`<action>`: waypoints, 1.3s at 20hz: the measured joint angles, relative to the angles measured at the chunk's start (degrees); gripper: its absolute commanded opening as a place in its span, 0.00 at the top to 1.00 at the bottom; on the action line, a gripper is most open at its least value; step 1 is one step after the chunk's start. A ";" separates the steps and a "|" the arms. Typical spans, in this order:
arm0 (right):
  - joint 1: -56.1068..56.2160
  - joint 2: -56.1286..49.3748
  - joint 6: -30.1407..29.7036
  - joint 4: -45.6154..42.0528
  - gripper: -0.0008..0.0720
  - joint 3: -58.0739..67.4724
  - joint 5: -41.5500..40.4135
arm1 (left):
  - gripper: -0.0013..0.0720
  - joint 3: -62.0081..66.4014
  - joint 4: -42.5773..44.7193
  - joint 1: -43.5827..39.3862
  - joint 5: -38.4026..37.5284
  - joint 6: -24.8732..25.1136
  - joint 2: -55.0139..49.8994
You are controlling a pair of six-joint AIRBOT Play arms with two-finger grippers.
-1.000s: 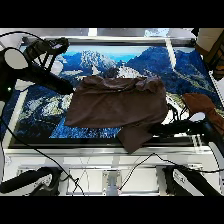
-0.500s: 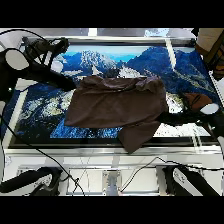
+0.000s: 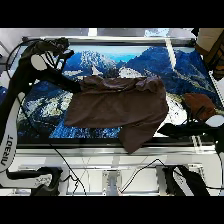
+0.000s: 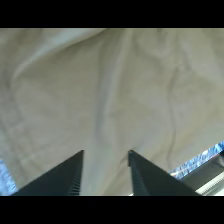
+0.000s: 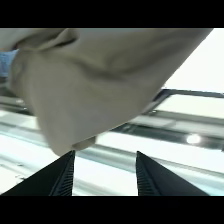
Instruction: Fold the shirts.
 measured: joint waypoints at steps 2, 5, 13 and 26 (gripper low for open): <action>-0.09 1.07 0.90 3.02 0.38 -4.22 -2.40 | 0.46 0.00 -1.46 0.00 0.81 -0.02 -1.29; -0.09 1.81 2.97 5.25 0.38 -9.16 -7.15 | 0.47 0.00 -2.71 0.00 1.18 -0.11 -2.25; -0.09 1.36 8.35 0.17 0.39 -13.40 -15.98 | 0.47 0.00 -3.56 0.00 1.36 -0.13 -2.78; -0.09 -4.96 3.80 15.76 0.54 -19.37 -28.17 | 0.47 0.00 -3.67 0.00 1.33 -0.15 -2.78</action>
